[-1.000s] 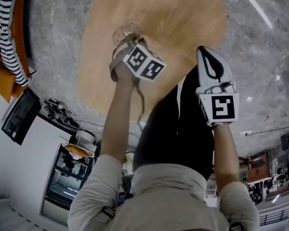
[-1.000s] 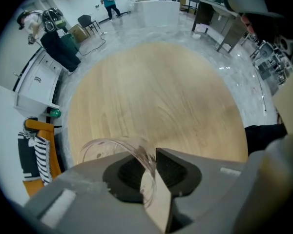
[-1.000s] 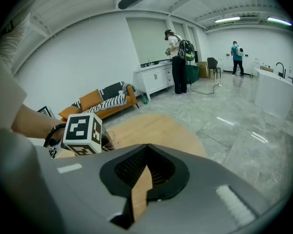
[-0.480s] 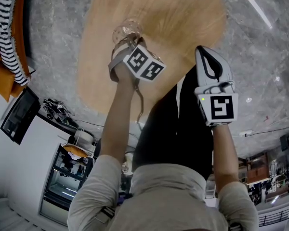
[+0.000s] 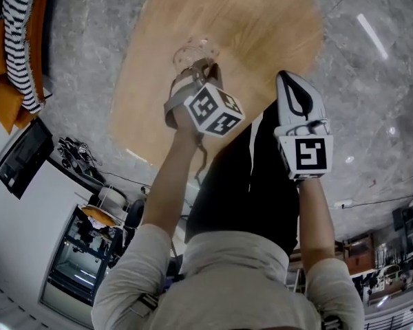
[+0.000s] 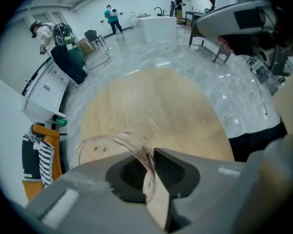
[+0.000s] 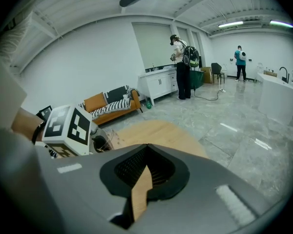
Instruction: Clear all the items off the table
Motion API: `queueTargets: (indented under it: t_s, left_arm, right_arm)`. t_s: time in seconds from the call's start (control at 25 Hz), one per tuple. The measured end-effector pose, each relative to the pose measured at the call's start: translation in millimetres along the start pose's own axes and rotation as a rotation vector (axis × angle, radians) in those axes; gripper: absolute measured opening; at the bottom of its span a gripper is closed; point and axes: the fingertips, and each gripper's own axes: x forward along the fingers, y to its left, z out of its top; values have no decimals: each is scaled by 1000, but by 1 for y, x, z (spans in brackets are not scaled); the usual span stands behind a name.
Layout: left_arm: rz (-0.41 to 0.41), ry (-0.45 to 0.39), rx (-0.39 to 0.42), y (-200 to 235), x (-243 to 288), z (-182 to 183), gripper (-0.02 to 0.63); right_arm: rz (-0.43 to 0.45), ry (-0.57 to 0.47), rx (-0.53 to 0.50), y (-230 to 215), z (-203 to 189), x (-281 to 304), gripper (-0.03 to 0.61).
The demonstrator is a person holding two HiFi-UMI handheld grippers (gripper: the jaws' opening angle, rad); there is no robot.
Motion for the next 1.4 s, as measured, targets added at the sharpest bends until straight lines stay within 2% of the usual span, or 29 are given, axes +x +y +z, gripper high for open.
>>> queueTargets:
  t_s: [0.16, 0.4, 0.64, 0.84, 1.12, 1.4]
  left_arm:
    - [2, -46, -58, -4, -40, 14, 61]
    - [45, -144, -203, 6, -93, 39, 61]
    - [38, -250, -364, 5, -149, 44, 61]
    - [81, -383, -483, 20, -206, 59, 61]
    - [137, -555, -534, 37, -293, 98, 61]
    - [221, -676, -567, 41, -373, 105, 63]
  right_arm:
    - [20, -28, -36, 15, 28, -10, 6]
    - [61, -80, -66, 32, 67, -17, 6]
    - [102, -145, -21, 54, 108, -41, 6]
    - [80, -233, -6, 64, 153, -75, 6]
    - [98, -329, -80, 78, 217, -122, 6]
    - [87, -436, -135, 96, 268, -178, 6]
